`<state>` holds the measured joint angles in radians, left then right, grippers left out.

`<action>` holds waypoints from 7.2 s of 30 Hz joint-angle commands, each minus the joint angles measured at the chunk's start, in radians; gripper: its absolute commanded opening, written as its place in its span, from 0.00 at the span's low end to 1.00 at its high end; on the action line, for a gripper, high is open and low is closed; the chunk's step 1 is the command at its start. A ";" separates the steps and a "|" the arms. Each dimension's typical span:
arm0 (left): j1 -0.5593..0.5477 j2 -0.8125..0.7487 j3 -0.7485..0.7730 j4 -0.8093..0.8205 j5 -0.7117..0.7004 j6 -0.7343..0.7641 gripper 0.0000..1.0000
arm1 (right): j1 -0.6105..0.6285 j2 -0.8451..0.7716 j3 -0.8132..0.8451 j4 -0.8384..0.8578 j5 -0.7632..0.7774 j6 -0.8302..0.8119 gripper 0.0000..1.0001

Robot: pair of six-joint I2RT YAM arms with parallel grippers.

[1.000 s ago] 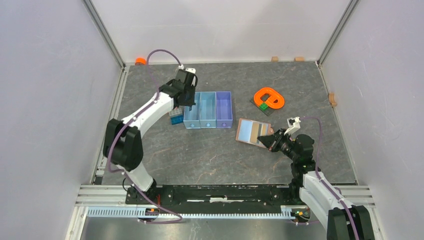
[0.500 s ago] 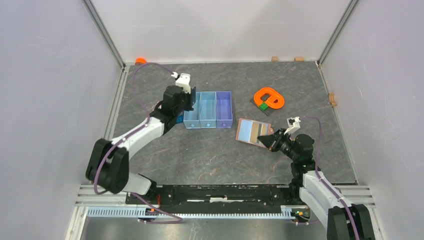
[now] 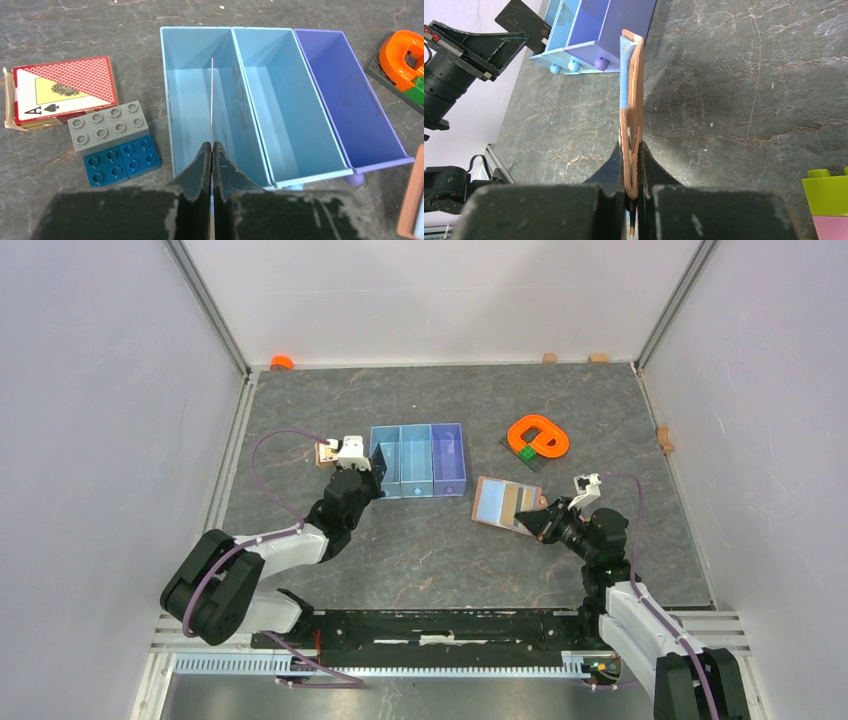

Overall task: Take the credit cards out of the card holder
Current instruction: Place the credit card in the storage box, then remove the credit card from the card holder.

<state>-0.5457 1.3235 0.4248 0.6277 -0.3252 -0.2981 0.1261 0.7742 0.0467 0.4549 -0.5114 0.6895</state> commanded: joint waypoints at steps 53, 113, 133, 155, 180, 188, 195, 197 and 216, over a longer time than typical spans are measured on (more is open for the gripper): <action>-0.202 -0.108 0.467 -0.786 -0.085 -0.119 0.60 | -0.004 0.029 0.068 0.044 -0.064 -0.033 0.00; -0.385 -0.073 0.051 0.032 0.513 -0.317 0.46 | 0.099 0.102 0.033 0.440 -0.417 0.266 0.00; -0.384 -0.152 0.064 -0.135 0.366 -0.279 0.02 | 0.116 0.025 0.163 -0.041 -0.233 -0.071 0.33; -0.383 -0.031 0.149 -0.212 0.402 -0.283 0.02 | 0.232 0.033 0.190 -0.026 -0.203 -0.106 0.00; -0.383 0.058 0.199 -0.185 0.551 -0.284 0.02 | 0.376 0.101 0.269 -0.199 0.007 -0.230 0.46; -0.384 0.117 0.226 -0.143 0.657 -0.316 0.02 | 0.452 0.160 0.304 -0.231 0.048 -0.260 0.43; -0.365 0.080 0.173 -0.092 0.652 -0.381 0.08 | 0.453 0.150 0.321 -0.292 0.126 -0.277 0.11; -0.356 0.080 0.165 -0.073 0.672 -0.398 0.13 | 0.454 0.149 0.325 -0.304 0.143 -0.281 0.05; -0.267 -0.140 0.009 -0.059 0.502 -0.435 0.51 | 0.454 0.068 0.320 -0.341 0.237 -0.270 0.00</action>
<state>-0.8192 1.2377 0.4568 0.5037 0.2111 -0.7170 0.5747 0.8776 0.3370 0.1036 -0.3241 0.4244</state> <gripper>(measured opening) 0.450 0.098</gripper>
